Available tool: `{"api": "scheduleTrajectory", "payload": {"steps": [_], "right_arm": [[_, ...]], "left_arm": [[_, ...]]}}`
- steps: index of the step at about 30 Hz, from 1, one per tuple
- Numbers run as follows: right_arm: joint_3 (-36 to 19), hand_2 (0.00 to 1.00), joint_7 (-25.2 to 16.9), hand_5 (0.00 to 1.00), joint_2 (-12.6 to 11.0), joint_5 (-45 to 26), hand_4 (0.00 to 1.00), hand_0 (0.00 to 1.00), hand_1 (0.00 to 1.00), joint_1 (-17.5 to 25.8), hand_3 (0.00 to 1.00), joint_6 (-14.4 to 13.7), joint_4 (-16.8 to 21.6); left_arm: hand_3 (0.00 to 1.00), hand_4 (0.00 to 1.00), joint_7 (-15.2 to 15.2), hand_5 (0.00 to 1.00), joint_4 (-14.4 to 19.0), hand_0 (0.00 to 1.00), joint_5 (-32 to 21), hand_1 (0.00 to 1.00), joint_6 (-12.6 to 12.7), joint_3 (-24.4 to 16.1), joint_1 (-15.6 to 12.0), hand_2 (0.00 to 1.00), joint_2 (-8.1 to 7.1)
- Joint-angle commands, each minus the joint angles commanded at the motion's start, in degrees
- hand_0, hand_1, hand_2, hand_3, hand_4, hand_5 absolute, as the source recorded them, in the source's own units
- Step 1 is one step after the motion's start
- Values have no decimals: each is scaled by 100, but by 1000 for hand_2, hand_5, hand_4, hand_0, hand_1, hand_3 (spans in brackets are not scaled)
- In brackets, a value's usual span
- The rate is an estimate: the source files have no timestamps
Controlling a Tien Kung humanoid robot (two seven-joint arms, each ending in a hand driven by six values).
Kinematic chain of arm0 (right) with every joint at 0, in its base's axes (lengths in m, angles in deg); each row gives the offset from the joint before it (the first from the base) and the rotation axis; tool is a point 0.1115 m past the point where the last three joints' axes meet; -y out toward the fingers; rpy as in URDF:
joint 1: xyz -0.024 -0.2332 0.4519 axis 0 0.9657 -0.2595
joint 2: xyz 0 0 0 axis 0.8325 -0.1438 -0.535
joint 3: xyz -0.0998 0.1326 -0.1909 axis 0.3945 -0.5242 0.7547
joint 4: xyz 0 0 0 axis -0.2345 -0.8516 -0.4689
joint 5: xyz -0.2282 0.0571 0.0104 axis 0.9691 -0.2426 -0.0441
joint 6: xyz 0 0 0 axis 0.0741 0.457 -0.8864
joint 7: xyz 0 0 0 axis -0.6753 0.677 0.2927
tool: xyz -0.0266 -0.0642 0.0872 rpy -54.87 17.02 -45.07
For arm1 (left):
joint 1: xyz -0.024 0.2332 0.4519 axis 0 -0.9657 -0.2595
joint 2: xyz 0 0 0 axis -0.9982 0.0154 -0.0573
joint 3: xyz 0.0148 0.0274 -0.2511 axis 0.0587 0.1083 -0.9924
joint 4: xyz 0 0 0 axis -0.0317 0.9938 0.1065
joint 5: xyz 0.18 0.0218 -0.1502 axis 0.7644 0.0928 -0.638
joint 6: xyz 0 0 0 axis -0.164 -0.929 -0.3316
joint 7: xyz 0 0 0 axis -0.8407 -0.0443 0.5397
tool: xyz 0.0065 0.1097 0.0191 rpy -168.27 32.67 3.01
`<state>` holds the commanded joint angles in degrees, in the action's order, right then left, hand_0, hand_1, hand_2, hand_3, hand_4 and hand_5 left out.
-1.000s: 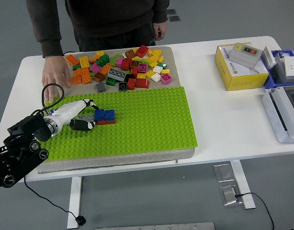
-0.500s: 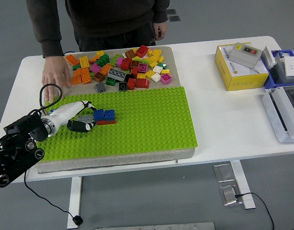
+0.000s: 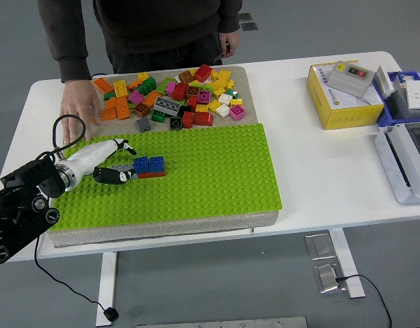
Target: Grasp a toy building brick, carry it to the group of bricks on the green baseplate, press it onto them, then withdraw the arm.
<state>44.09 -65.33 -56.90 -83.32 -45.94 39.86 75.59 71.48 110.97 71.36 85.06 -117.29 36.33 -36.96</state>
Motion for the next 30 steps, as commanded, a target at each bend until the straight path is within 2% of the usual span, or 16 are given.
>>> {"api": "scheduleTrajectory", "payload": {"steps": [3, 5, 7, 10, 11, 12, 15, 16, 17, 22, 23, 28, 29, 30], "right_arm": [[-3, 670, -1, 998, -2, 4, 500, 640, 580, -1, 667, -1, 0], [-2, 670, -3, 998, -7, 4, 500, 640, 579, -1, 667, -1, -1], [-5, 670, -3, 998, -11, 11, 500, 640, 579, -3, 667, -1, -2], [15, 670, -17, 998, -17, -27, 500, 640, 579, 2, 667, 0, -3], [31, 670, -27, 998, -20, -58, 500, 641, 576, 6, 666, 0, -4], [57, 670, -48, 998, -26, -112, 500, 641, 576, 14, 666, 2, -9], [75, 670, -69, 998, -36, -151, 500, 641, 576, 21, 666, 7, -17], [63, 670, -63, 998, -36, -129, 500, 641, 576, 20, 666, 9, -20], [48, 669, -55, 998, -34, -102, 501, 643, 572, 18, 663, 11, -21], [10, 669, -34, 998, -27, -47, 501, 643, 572, 21, 663, 16, -25], [7, 669, -32, 998, -27, -40, 502, 640, 573, 21, 662, 16, -26], [1, 669, -30, 998, -28, -35, 502, 640, 573, 20, 662, 19, -28], [2, 669, -31, 998, -28, -36, 505, 644, 572, 18, 661, 19, -29], [4, 669, -32, 998, -27, -38, 505, 644, 572, 16, 661, 20, -29]], "left_arm": [[777, 636, -15, 324, 97, 998, 34, 998, -21, -82, 17, 998, -72], [775, 639, -34, 327, 223, 998, 74, 998, -46, -178, 13, 998, -174], [775, 639, -74, 327, 408, 998, 126, 998, -82, -311, -26, 998, -320], [775, 639, -215, 327, 794, 998, 125, 998, -182, -622, -248, 998, -647], [725, 655, -248, 430, 894, 998, 114, 998, -205, -688, -306, 998, -728], [725, 655, -273, 430, 1037, 998, 108, 998, -224, -768, -388, 998, -832], [725, 655, -260, 430, 1389, 998, 89, 998, -220, -871, -511, 998, -967], [725, 655, -231, 430, 1495, 998, 83, 998, -198, -887, -529, 998, -966], [646, 638, -204, 619, 1551, 998, 81, 998, -177, -901, -539, 998, -948], [646, 638, -5, 619, 1649, 998, 34, 998, -10, -922, -583, 998, -849], [617, 578, 41, 805, 1650, 998, 27, 998, 37, -916, -588, 998, -841], [617, 578, 280, 805, 1526, 998, 32, 998, 332, -865, -621, 998, -725], [613, 552, 307, 865, 1484, 998, 45, 998, 374, -851, -623, 998, -695], [613, 552, 340, 865, 1427, 998, 58, 998, 422, -833, -625, 998, -655]]}}
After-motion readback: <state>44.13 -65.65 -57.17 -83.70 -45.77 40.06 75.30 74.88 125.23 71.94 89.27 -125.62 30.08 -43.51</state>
